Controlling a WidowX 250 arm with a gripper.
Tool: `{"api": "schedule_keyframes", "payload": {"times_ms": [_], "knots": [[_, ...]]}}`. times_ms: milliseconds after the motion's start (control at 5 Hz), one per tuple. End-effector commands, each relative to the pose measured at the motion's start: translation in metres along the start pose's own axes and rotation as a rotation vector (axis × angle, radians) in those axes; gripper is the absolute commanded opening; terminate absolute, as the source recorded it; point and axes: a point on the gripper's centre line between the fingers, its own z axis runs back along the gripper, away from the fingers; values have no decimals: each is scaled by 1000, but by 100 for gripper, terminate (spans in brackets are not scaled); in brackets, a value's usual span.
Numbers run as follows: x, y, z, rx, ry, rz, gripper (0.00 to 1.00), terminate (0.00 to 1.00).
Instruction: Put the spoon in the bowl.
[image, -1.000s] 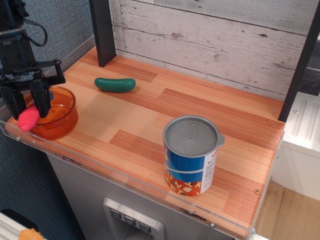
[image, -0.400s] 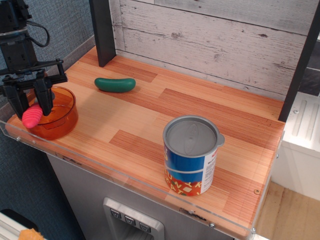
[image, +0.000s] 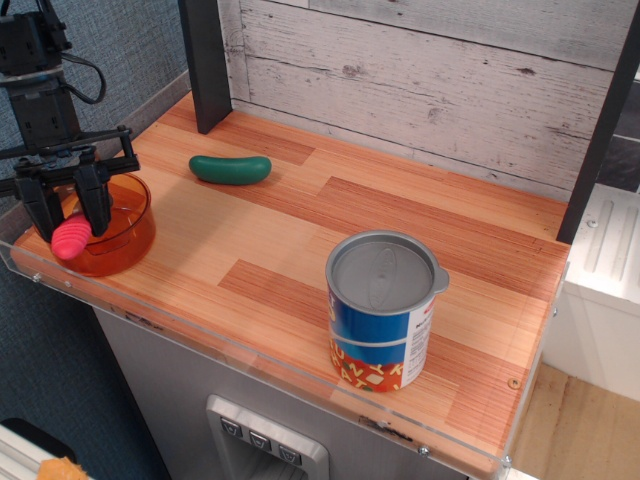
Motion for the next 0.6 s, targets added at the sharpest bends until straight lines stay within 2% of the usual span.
{"api": "schedule_keyframes", "payload": {"times_ms": [0,200,400], "knots": [[-7,-2,12,-7,-42,-7,100,0],[-9,-2,16,-7,-52,-23,100,0],[-13,-4,27,-5,-97,-43,100,0]]}}
